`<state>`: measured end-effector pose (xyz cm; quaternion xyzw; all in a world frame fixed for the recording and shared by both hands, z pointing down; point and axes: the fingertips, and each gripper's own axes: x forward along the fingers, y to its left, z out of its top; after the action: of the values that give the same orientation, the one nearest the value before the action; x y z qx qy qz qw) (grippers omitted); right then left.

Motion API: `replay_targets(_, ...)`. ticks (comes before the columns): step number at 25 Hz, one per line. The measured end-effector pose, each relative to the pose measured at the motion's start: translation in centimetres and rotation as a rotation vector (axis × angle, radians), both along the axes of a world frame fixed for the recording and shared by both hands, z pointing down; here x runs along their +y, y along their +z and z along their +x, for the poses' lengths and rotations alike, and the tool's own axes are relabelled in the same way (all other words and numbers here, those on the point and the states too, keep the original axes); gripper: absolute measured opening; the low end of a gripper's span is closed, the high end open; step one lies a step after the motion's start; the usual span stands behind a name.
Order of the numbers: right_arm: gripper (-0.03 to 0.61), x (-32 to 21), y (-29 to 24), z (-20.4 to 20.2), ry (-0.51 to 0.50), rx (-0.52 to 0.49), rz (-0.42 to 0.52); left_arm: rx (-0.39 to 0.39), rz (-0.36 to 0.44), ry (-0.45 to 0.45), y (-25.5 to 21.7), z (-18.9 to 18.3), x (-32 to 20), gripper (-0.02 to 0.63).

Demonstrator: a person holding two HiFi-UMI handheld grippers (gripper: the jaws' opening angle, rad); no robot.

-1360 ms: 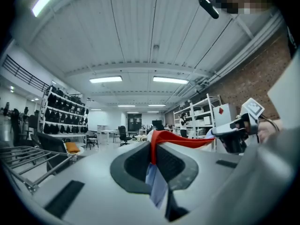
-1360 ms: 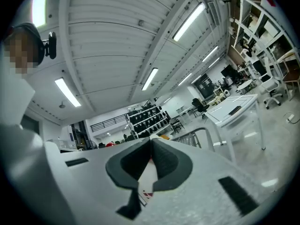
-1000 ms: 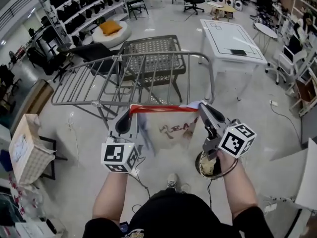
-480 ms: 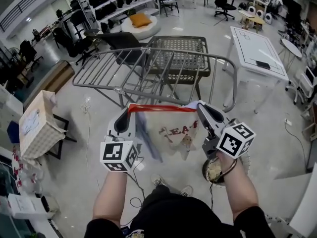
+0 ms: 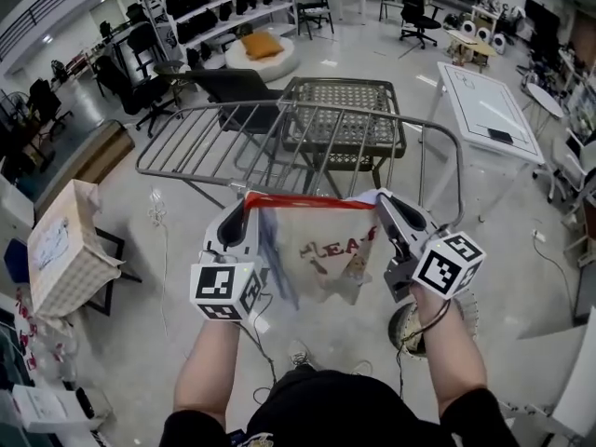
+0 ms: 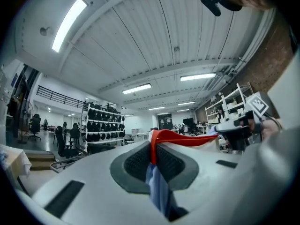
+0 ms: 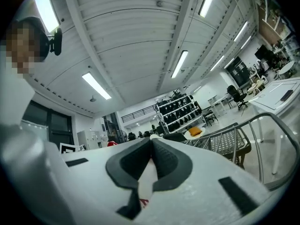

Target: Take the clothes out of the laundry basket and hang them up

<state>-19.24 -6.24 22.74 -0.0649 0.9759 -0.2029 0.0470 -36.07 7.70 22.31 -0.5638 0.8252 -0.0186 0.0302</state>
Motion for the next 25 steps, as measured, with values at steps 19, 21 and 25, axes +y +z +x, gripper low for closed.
replay_targets(19,0.012,-4.2,-1.2,-9.4,0.198,0.029,0.042,0.039,0.056,0.16,-0.3,-12.1,-7.3,0.025)
replay_targets(21,0.011,-5.5,-1.0,-10.0,0.199,0.026,0.039,0.04,0.045,0.16,0.0,-12.8,-8.5,0.025)
replay_targets(25,0.012,-9.0,0.1,-11.5,0.188,0.023,0.01,0.043,0.011,0.147,1.0,-14.1,-11.5,0.025)
